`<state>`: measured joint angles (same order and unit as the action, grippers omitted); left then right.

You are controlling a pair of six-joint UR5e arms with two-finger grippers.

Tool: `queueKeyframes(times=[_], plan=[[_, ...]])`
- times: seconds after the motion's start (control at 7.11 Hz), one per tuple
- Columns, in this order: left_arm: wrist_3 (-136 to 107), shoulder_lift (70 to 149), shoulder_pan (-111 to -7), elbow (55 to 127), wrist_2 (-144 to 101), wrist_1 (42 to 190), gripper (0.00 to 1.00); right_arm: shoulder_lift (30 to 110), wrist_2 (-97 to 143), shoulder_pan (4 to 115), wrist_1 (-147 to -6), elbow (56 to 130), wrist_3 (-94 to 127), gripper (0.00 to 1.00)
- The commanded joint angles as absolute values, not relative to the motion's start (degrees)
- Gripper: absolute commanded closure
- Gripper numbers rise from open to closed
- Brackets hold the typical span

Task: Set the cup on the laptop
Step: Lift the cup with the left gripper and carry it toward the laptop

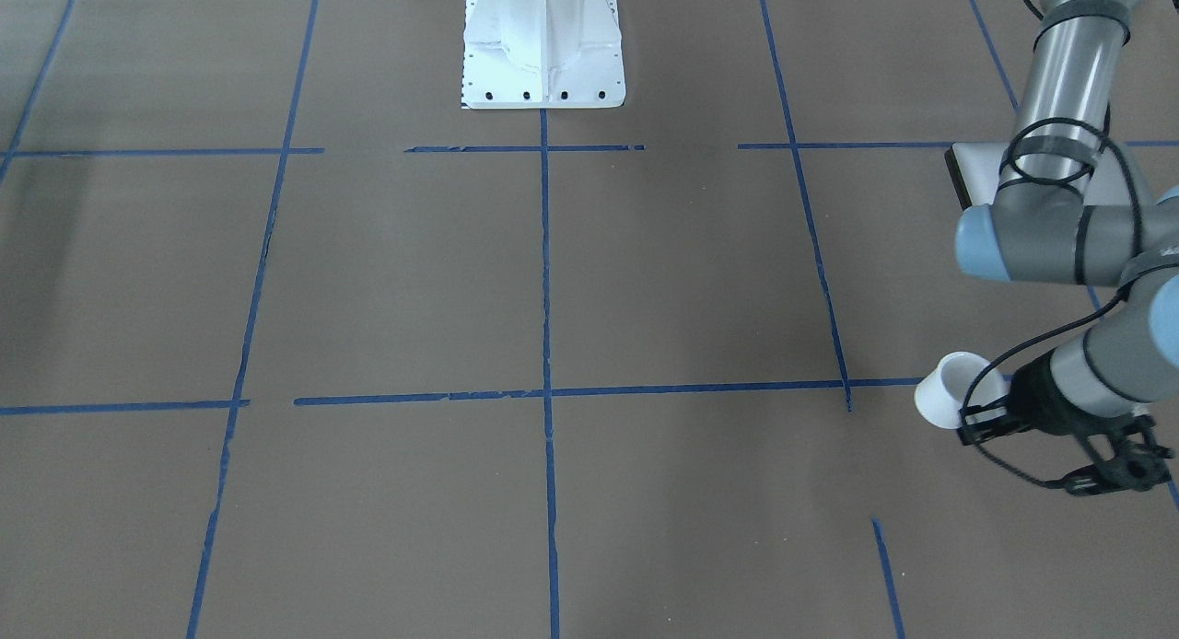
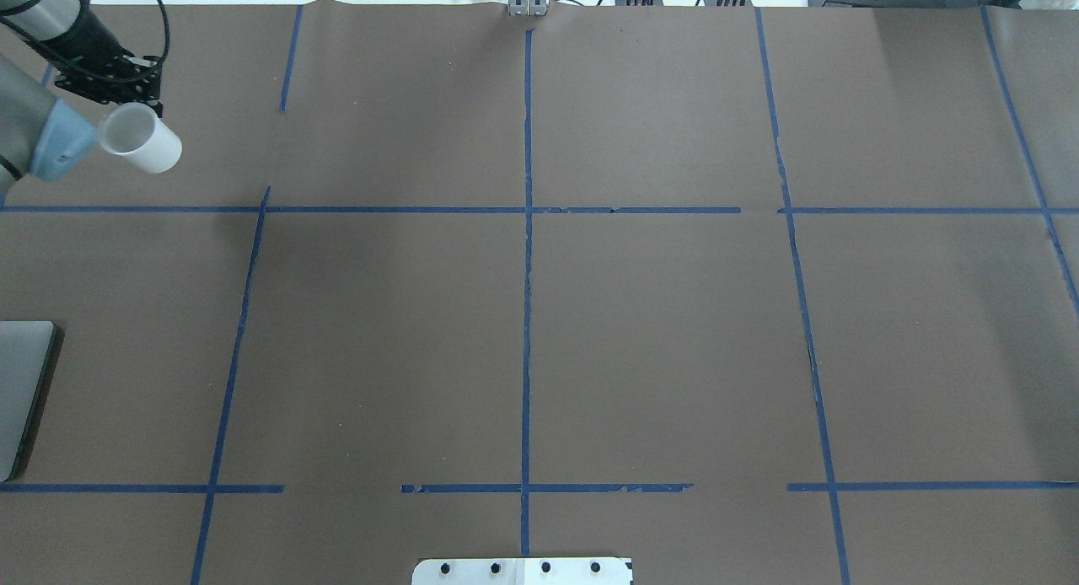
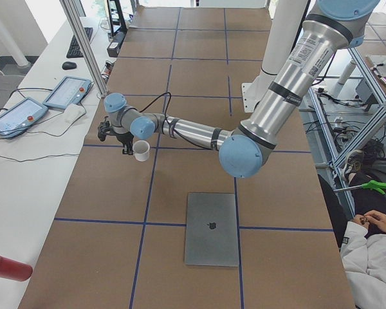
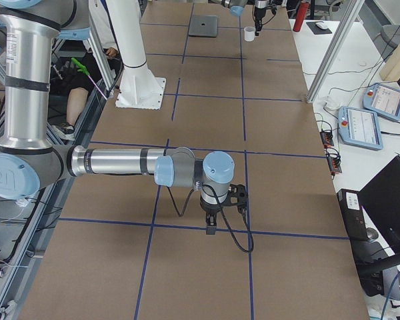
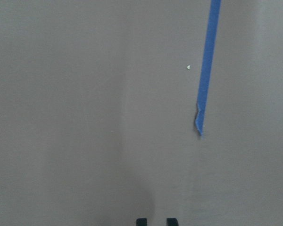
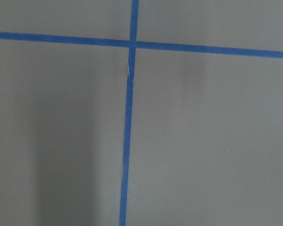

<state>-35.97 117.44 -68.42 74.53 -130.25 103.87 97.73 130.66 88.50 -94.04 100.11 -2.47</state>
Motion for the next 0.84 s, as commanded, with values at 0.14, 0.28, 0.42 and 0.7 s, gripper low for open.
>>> queueKeyframes(times=[0.14,0.28,0.42,0.7], plan=[[-17.4,98.6,-75.1,92.5,-130.3,95.8,1.00,97.7,130.6,88.5,-94.0,100.1,-2.5,0.00],[-15.6,91.0,-75.8,97.0,-130.3,97.3,1.00,97.7,130.6,88.5,-94.0,100.1,-2.5,0.00],[-15.6,83.0,-75.8,100.0,-130.4,102.5,1.00,97.7,130.6,88.5,-94.0,100.1,-2.5,0.00],[-17.8,73.2,-75.8,98.3,-130.3,116.4,1.00,97.7,130.6,88.5,-94.0,100.1,-2.5,0.00]])
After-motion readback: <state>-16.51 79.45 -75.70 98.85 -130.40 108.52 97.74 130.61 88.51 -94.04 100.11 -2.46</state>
